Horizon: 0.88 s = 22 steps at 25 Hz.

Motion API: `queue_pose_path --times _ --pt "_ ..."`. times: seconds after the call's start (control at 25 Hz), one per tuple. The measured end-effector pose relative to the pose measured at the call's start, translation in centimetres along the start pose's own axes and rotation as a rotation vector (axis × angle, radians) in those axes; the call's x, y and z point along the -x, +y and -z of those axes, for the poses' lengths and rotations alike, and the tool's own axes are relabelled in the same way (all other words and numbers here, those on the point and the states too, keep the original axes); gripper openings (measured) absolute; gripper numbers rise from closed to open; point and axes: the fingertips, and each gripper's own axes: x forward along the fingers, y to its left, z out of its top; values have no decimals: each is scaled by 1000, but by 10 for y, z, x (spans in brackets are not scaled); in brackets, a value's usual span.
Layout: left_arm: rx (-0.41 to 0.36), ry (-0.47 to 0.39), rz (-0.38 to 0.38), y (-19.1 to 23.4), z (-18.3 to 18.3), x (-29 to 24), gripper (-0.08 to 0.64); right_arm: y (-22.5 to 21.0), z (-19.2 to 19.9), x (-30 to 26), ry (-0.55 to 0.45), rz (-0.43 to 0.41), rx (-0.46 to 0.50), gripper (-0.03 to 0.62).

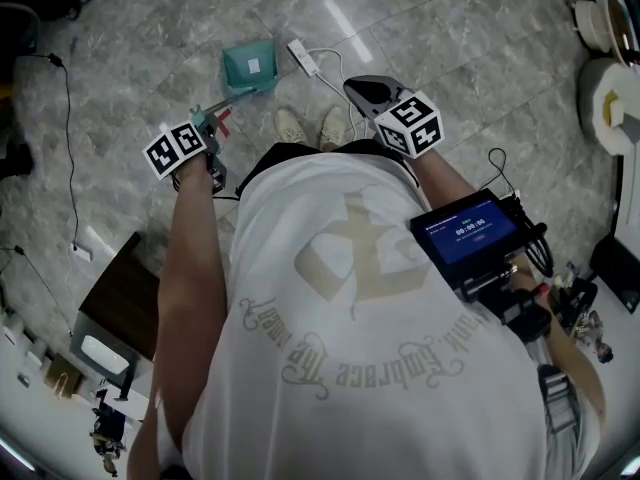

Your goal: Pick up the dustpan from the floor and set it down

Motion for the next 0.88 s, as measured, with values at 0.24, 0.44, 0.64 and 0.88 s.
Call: queue_pose_path --times 0.24,0.44,0.64,0.88 --pt "-66 -77 78 -21 -16 20 126 -2 -11 -1 -29 1 16 17" --pt "-113 -140 138 -43 -36 39 126 -7 -28 3 -67 13 25 17" --pt "-186 -202 194 -74 -54 56 124 -18 -46 11 -108 37 34 17" --pt "-211 -253 269 -106 -69 71 124 -32 -60 21 -144 74 41 17"
